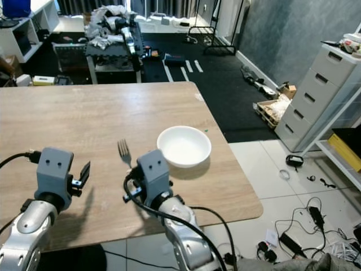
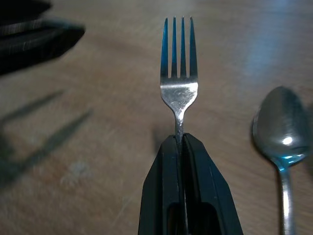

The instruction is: Setting the table

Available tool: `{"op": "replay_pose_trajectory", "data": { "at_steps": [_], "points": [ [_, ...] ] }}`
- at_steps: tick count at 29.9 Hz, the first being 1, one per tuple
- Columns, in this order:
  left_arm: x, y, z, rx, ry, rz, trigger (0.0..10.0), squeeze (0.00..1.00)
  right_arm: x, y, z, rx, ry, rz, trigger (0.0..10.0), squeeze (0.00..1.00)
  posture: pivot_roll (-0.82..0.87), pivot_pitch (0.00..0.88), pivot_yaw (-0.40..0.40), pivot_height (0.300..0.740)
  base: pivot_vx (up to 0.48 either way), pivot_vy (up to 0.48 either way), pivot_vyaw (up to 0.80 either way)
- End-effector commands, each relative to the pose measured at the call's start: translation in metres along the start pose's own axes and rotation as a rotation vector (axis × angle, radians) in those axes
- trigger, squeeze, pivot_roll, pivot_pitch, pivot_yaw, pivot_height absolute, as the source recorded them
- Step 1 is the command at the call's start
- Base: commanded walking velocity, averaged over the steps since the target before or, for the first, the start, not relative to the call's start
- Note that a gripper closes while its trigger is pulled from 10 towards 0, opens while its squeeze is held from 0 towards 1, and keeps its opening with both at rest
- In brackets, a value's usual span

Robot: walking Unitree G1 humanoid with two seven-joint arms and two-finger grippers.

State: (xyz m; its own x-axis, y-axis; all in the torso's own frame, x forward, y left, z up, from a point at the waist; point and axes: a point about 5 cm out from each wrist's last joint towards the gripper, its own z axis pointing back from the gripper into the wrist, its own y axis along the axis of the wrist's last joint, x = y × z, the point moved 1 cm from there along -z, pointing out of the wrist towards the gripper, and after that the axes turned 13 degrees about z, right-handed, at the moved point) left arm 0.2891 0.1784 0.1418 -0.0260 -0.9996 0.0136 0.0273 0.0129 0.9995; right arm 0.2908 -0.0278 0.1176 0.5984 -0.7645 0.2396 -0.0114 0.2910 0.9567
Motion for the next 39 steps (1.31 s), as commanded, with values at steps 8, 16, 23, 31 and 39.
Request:
{"op": "replay_pose_trajectory", "data": {
  "at_steps": [8,16,23,31,39],
  "points": [
    [-0.002,-0.003,0.0,-0.01,0.016,-0.002,10.0,0.0,0.001,-0.017,-0.003,-0.058,-0.016,0.04,10.0,0.0,0.08,0.0,0.044,0.74,0.0,0.0,0.0],
    [-0.003,-0.002,0.0,-0.005,0.019,0.0,10.0,0.0,0.017,-0.023,-0.013,-0.084,-0.139,0.025,10.0,0.0,0.09,0.0,0.045,0.74,0.0,0.0,0.0],
    [-0.003,-0.001,0.0,-0.004,0.02,0.0,10.0,0.0,0.028,-0.028,-0.012,-0.097,-0.197,0.029,10.0,0.0,0.08,0.0,0.046,0.74,0.0,0.0,0.0],
    [-0.003,-0.001,0.0,-0.008,0.016,0.0,10.0,0.0,0.03,-0.027,-0.009,-0.079,-0.199,0.021,10.0,0.0,0.08,0.0,0.049,0.74,0.0,0.0,0.0],
    [-0.002,-0.001,-0.001,-0.008,0.013,0.0,10.0,0.0,0.027,-0.022,-0.012,-0.062,-0.199,-0.008,10.0,0.62,0.08,0.0,0.05,0.74,0.0,0.0,0.0]
  ]
}}
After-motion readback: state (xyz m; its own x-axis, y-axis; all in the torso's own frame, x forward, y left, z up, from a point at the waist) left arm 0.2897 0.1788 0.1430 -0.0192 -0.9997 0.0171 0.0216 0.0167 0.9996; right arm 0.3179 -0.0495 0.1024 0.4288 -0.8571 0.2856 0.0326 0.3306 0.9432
